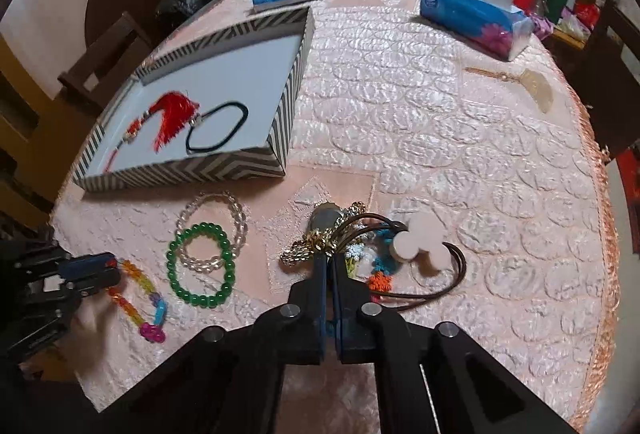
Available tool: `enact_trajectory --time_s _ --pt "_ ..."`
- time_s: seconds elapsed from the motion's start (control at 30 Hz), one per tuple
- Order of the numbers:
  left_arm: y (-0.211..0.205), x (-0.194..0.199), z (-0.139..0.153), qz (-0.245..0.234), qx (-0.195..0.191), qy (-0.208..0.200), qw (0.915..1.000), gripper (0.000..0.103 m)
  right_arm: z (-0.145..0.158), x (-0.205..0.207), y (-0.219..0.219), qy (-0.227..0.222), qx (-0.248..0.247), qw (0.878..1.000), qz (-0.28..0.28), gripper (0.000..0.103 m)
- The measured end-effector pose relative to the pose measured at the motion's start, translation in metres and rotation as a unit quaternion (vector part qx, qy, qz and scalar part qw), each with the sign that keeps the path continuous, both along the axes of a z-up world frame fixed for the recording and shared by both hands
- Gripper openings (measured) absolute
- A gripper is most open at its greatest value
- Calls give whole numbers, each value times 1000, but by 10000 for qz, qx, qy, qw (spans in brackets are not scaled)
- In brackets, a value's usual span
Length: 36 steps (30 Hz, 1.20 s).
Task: Organize jewelry
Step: 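Close the right gripper on the black hair tie with white mouse-ear charm, then carry the rainbow bracelet and mouse-ear hair tie over the tray with both grippers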
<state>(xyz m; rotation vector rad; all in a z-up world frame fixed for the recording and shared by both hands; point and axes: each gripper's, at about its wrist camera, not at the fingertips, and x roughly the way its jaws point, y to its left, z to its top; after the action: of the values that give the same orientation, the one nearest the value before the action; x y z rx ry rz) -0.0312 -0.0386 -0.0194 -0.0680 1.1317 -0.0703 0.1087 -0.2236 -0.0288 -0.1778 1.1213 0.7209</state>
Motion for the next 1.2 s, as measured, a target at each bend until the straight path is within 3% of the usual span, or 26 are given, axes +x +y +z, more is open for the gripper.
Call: enact_trajectory --time_s 0.57,0.87,1.03,1.2 --pt "-3 5 15 -143 -139 -211 9996 8 54 -12 -38 -259 656 9956 -622 2" --pt "2 12 50 -187 -281 -600 9976 8 87 -21 -43 -515 883 9923 -702 2" --pt "3 13 63 -207 -301 -758 9965 8 83 -22 -44 -553 680 9934 -743 2" --pt "3 12 64 -202 -296 -761 9965 8 42 -15 -52 -185 134 9963 -824 7"
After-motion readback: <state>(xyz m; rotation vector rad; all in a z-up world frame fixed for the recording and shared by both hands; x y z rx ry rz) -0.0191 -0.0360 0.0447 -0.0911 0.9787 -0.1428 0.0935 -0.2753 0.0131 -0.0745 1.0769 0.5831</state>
